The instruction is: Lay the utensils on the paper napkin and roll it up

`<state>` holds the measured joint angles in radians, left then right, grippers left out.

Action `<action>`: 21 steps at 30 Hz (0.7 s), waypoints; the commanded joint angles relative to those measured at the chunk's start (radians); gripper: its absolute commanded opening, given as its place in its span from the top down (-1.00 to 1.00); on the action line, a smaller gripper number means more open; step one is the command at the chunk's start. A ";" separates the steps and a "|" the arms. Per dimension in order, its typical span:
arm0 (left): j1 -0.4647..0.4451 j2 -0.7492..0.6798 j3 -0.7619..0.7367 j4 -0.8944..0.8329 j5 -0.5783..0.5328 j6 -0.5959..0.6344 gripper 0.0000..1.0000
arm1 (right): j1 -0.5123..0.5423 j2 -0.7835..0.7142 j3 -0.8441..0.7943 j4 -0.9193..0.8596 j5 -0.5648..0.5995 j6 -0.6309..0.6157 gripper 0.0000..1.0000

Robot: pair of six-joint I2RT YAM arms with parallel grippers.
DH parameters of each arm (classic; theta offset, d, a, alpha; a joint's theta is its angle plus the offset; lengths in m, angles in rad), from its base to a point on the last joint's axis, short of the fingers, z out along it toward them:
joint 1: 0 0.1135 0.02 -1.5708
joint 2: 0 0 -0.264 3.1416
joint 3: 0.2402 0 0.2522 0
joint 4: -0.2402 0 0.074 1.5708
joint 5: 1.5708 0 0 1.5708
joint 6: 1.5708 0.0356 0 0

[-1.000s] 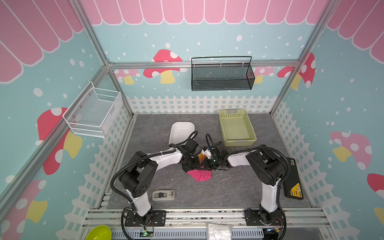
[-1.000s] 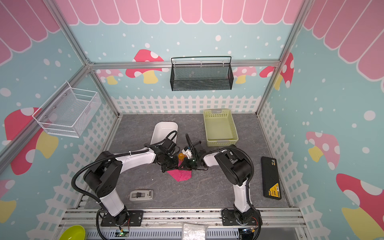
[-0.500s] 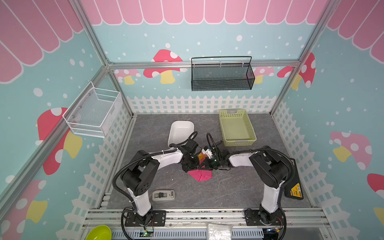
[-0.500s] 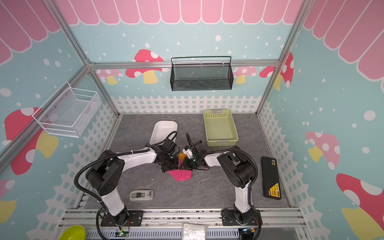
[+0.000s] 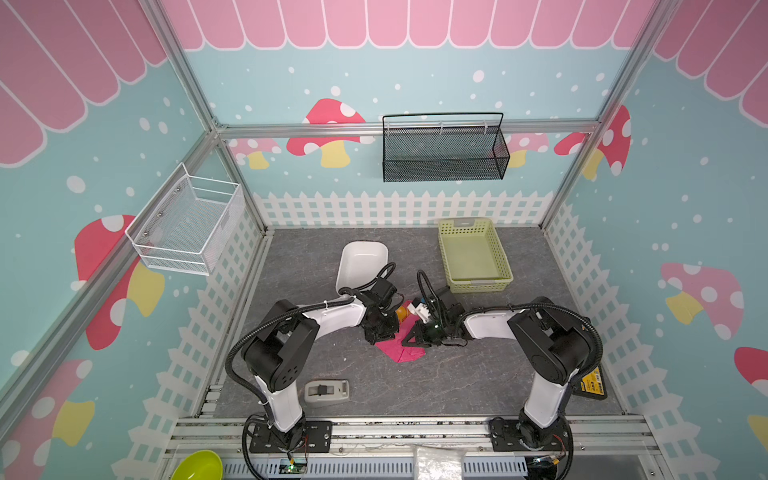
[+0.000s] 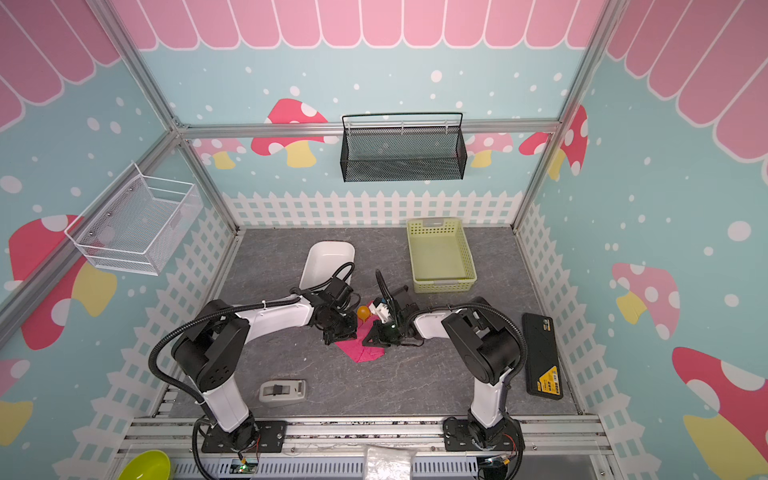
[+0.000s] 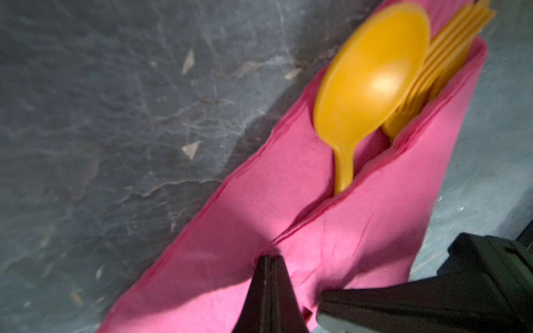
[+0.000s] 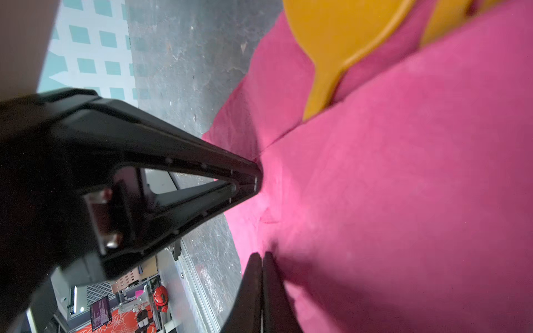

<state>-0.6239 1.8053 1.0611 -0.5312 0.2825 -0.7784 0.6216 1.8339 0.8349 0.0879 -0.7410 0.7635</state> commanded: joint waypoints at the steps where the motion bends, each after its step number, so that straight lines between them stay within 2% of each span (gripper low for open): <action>1: -0.002 0.025 0.005 -0.007 -0.007 -0.005 0.97 | -0.003 0.034 -0.003 -0.025 -0.001 -0.031 0.85; 12: -0.031 -0.050 0.093 -0.058 0.003 -0.007 0.97 | -0.005 0.033 -0.013 -0.034 0.016 -0.037 0.86; 21: -0.060 0.006 0.111 -0.068 -0.003 -0.013 0.97 | -0.005 0.029 -0.016 -0.033 0.017 -0.039 0.86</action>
<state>-0.6838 1.7885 1.1660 -0.5755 0.2874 -0.7799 0.6216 1.8450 0.8349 0.0860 -0.7464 0.7403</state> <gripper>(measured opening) 0.047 0.071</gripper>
